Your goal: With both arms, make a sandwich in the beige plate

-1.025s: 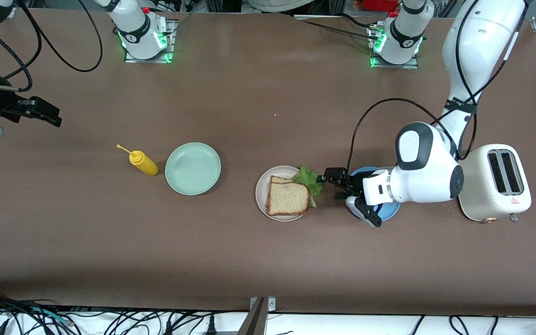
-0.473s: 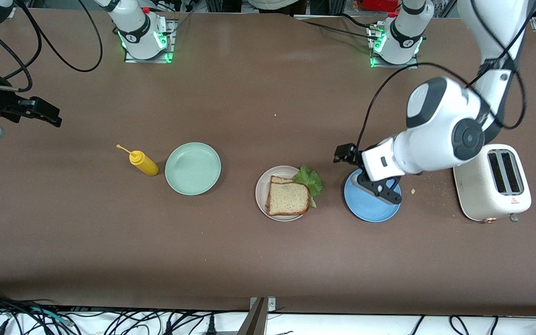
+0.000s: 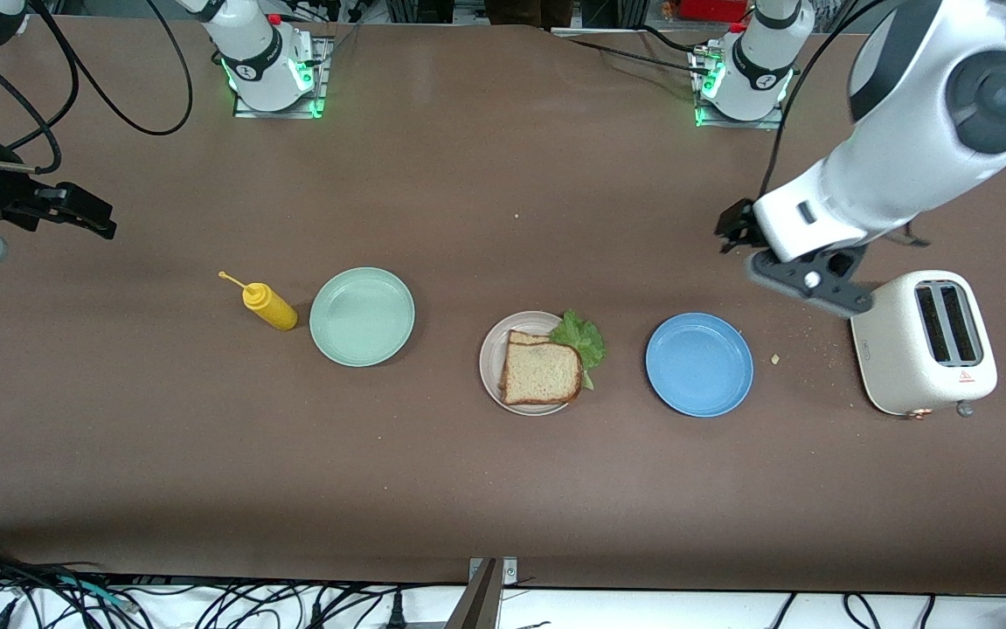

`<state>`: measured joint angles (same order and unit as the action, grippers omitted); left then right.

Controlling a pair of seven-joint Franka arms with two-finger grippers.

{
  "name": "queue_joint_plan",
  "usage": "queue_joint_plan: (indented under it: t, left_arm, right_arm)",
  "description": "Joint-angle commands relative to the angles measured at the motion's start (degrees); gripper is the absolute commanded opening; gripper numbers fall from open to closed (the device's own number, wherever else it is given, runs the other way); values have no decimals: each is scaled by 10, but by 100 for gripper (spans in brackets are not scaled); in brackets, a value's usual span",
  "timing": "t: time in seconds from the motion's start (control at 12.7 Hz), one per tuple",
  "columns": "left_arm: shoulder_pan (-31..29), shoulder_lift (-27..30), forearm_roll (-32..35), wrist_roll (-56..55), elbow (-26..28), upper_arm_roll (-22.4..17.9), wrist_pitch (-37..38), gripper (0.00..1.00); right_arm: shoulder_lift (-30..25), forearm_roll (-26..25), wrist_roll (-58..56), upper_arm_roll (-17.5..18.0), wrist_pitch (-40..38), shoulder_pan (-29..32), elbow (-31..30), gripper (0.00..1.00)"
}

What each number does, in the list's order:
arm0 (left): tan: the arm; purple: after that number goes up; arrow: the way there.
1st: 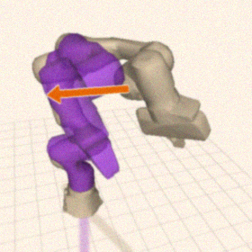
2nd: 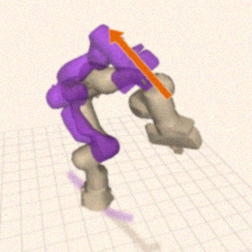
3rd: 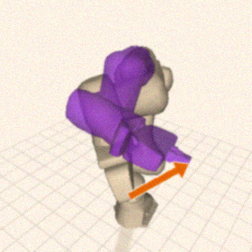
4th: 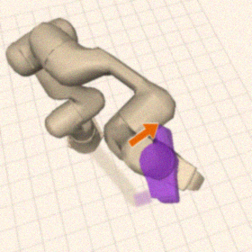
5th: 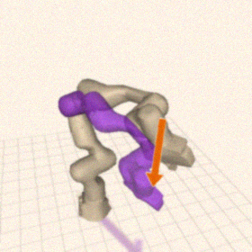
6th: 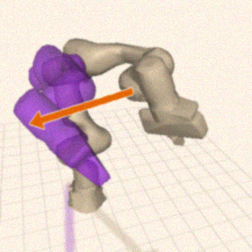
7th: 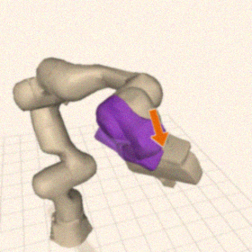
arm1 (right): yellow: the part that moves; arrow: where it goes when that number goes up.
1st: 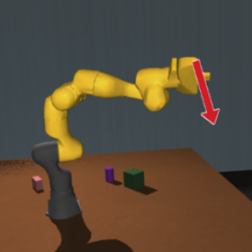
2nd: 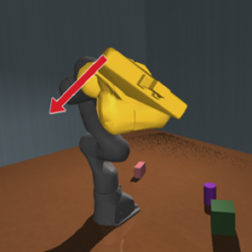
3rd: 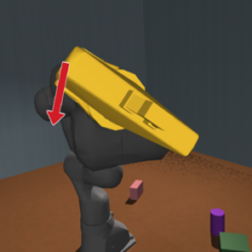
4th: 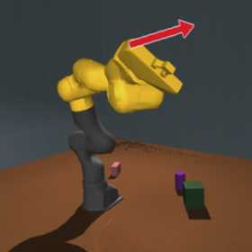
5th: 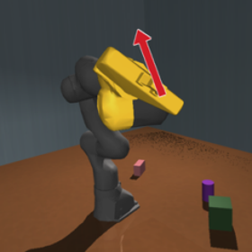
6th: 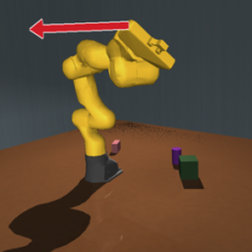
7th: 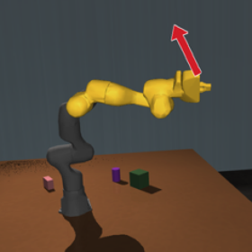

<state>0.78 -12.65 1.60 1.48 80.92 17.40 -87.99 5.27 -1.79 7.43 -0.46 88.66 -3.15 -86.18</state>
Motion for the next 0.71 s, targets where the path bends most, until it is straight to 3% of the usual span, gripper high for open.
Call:
queue_joint_plan:
  t: [0.0, 0.08, 0.39, 0.63]
  left_arm:
    - [26, 73, 10, 1, 58, -58, 7, 100]
    - [43, 96, 3, 4, 82, -84, 5, 100]
    - [51, 150, 1, 25, 142, -118, -16, 100]
    - [42, 168, 10, 115, 157, -158, -20, 100]
  right_arm:
    - [-1, 13, -9, -6, 1, -4, 2, 100]
    - [-1, 13, -9, -6, 1, -3, 2, 100]
    - [-1, 13, -9, -5, 1, -4, 2, 100]
    - [-1, 13, -9, -5, 1, -4, 2, 100]
